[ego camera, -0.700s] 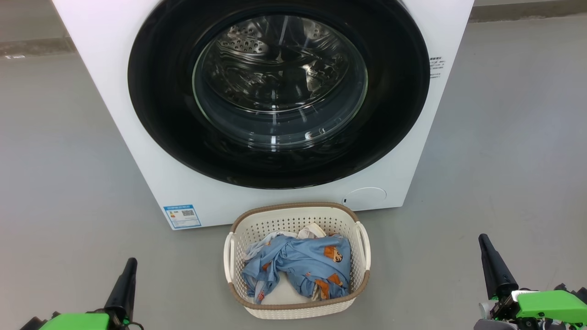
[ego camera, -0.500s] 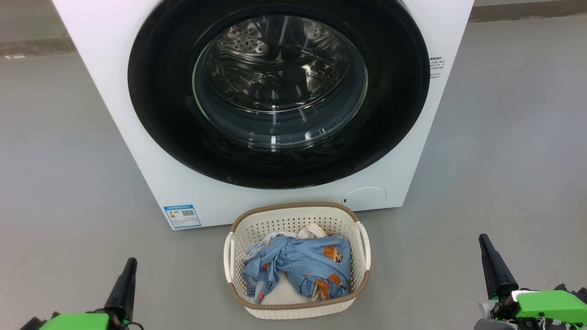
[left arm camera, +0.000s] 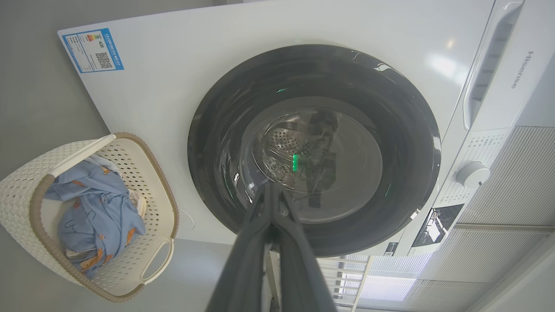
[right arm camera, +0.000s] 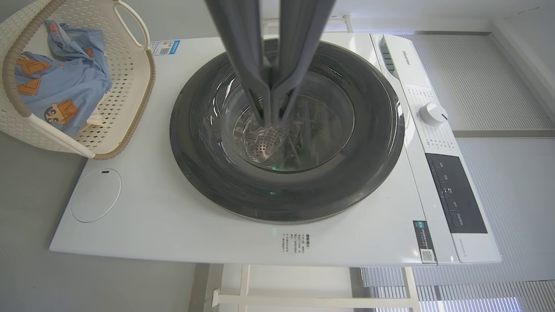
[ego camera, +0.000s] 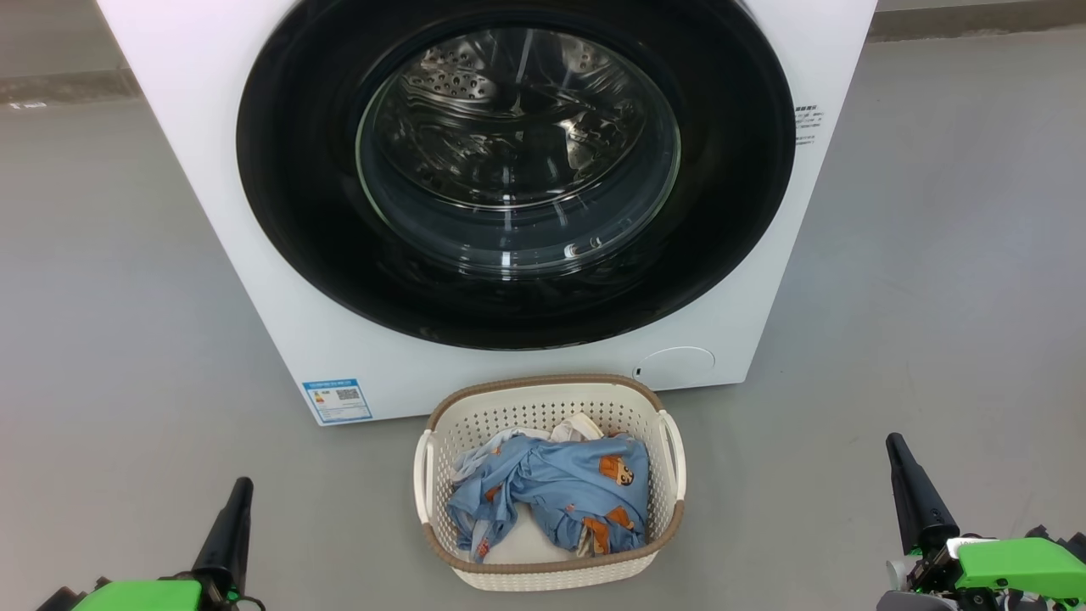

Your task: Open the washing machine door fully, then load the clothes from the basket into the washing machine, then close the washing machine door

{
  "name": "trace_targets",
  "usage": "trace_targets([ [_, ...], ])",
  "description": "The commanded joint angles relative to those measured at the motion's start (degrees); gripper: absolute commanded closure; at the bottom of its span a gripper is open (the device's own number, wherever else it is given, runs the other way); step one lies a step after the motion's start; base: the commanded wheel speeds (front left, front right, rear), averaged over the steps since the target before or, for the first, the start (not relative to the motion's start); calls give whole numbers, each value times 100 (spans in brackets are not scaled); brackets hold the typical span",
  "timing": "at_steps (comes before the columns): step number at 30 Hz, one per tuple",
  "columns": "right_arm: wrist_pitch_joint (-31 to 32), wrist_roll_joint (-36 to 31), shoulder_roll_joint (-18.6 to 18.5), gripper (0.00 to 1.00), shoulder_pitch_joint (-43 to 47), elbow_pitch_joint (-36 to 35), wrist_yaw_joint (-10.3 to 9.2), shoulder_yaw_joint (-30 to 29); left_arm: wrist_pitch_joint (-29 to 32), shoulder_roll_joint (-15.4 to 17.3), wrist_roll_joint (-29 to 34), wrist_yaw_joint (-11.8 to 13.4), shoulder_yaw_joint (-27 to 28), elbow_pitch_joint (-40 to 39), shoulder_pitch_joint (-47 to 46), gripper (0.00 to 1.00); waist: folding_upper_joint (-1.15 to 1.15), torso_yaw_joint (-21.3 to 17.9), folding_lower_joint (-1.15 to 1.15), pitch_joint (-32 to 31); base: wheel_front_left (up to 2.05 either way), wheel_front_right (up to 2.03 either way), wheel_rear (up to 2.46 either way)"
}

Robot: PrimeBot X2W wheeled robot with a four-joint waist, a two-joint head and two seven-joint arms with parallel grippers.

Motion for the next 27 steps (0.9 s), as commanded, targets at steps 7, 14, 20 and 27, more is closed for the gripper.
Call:
trace_targets([
  [7,52,-67,-9,100,-238,-140,-6,86,58,63,64,-18,197,-143,-238,100,0,0,0,0,0,0,0],
  [14,56,-71,-5,100,-239,-140,-6,80,61,60,68,-18,201,-143,-238,100,0,0,0,0,0,0,0],
  [20,60,-75,-2,100,-239,-140,-6,76,63,58,70,-18,205,-143,-239,100,0,0,0,0,0,0,0],
  [27,64,-79,2,100,-240,-139,-6,71,66,56,73,-18,208,-143,-239,100,0,0,0,0,0,0,0],
])
